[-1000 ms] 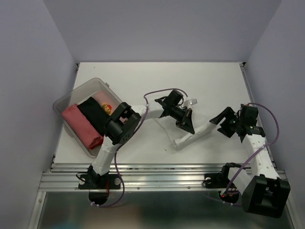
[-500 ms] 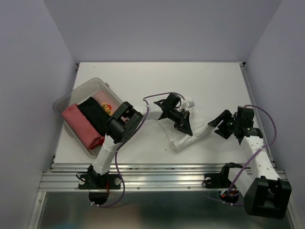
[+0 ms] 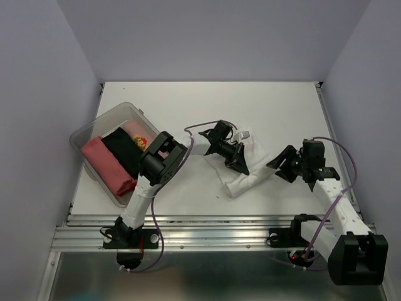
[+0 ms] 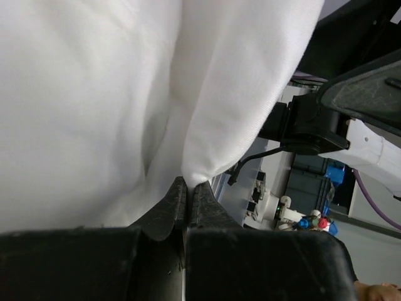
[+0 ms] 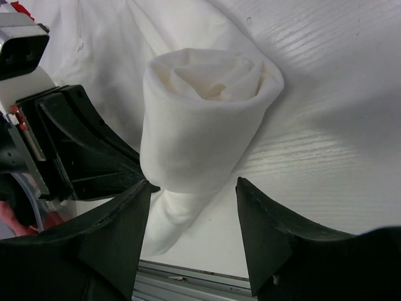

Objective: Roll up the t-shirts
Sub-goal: Roll the T-shirt to the center of the board.

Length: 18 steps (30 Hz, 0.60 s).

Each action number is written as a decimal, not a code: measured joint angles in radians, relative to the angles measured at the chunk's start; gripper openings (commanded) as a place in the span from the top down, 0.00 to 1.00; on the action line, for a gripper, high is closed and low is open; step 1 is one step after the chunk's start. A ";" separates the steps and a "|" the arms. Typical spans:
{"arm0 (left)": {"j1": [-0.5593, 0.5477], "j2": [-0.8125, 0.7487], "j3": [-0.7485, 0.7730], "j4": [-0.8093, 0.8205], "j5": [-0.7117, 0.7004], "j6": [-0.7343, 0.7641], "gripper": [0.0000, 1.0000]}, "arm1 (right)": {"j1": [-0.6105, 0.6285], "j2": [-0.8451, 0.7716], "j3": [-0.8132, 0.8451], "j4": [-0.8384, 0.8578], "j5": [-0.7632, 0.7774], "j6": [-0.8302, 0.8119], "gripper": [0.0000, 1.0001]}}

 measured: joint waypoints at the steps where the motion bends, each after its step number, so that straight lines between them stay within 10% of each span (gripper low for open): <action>1: 0.006 0.006 0.000 -0.001 0.000 0.000 1.00 | 0.008 0.003 0.000 0.003 0.003 0.001 0.44; 8: 0.029 0.051 0.009 -0.019 0.003 0.010 1.00 | 0.095 0.063 0.000 0.066 0.035 0.039 0.71; 18: 0.034 0.058 0.027 -0.053 0.003 0.038 1.00 | 0.153 0.200 0.000 0.186 0.071 0.079 0.77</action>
